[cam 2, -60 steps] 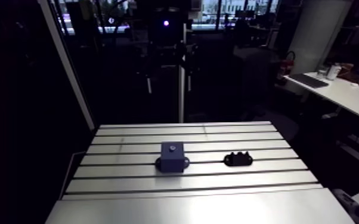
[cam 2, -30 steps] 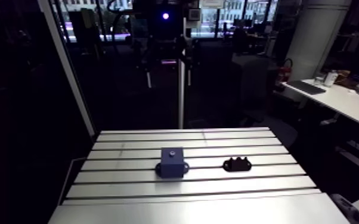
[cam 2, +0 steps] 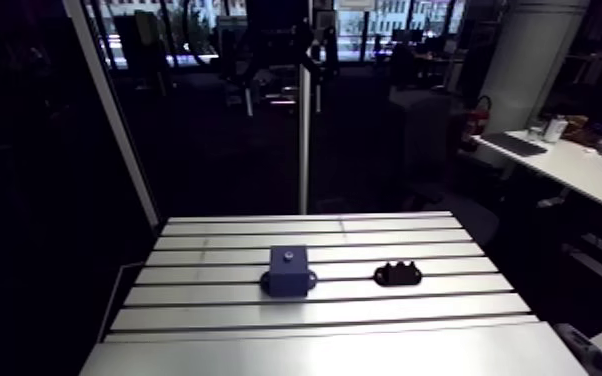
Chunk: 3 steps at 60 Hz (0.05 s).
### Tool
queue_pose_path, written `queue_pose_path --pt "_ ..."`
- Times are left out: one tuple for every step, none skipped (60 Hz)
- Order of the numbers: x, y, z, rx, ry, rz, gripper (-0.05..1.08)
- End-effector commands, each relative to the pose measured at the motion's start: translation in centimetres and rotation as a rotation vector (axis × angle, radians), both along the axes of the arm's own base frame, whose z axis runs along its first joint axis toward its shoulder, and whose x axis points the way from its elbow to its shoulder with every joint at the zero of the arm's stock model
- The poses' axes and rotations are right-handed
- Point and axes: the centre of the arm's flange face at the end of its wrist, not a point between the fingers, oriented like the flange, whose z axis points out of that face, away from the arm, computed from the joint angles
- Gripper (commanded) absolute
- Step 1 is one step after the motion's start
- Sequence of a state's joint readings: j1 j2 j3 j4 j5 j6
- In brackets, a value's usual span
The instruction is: Pick up the M10 bolt and insert it into the hole until fully seated.
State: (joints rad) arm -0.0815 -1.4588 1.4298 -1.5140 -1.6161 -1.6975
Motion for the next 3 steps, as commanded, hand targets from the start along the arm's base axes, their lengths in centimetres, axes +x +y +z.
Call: queue_pose_path --pt "-0.13 -0.03 -0.15 -0.002 -0.008 0.0 0.01" --pt "-0.14 -0.02 -0.21 -0.002 -0.008 0.0 0.01" --pt "-0.14 -0.02 -0.21 -0.002 -0.008 0.0 0.01"
